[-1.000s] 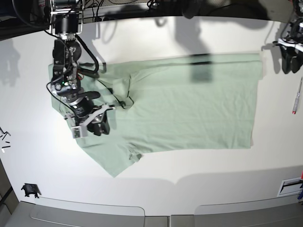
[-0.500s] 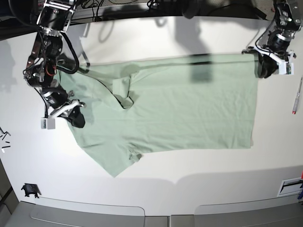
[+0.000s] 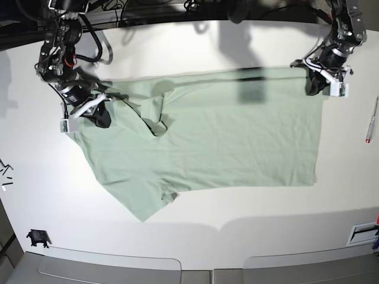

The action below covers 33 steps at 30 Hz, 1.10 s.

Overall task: Fold the T-shirt properly
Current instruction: 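Grasp the folded shirt edge again with both grippers, then pull the held edge toward the arms with both grippers to straighten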

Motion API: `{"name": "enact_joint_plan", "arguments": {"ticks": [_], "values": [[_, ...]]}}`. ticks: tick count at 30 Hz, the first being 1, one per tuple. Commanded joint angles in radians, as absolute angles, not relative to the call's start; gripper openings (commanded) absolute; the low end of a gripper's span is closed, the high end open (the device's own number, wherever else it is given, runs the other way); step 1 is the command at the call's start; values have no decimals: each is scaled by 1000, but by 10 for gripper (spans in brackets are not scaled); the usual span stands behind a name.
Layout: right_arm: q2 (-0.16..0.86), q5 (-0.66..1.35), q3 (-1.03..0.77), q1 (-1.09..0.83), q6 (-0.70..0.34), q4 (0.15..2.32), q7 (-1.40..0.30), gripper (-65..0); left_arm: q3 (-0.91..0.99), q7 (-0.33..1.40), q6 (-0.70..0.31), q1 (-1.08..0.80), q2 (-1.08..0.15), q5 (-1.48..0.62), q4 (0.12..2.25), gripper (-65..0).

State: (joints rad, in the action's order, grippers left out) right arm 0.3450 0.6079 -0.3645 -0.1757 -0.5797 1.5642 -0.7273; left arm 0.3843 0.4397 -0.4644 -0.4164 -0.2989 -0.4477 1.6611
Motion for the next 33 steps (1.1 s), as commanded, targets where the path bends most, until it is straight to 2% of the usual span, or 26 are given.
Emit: {"name": "enact_joint_plan", "arguments": {"ticks": [1, 4, 9, 19, 22, 33], "values": [[356, 608, -368, -173, -587, 1582, -696, -650, 376, 410, -467, -403, -311, -451, 1655, -650], [357, 540, -343, -209, -582, 1581, -657, -650, 344, 389, -464, -359, -311, -436, 1551, -650], [357, 387, -283, -245, -470, 1559, -588, -650, 339, 388, -464, -305, -311, -438, 1373, -650], [360, 343, -258, -247, -447, 1360, -581, -650, 340, 412, -464, -336, -314, -454, 1376, -650], [361, 348, -258, -266, -448, 1361, -595, -650, 342, 456, -464, -345, -317, -453, 1376, -650], [395, 391, -258, -429, -448, 1394, -595, -650, 392, 441, -464, -482, -316, -484, 1445, -650]]}}
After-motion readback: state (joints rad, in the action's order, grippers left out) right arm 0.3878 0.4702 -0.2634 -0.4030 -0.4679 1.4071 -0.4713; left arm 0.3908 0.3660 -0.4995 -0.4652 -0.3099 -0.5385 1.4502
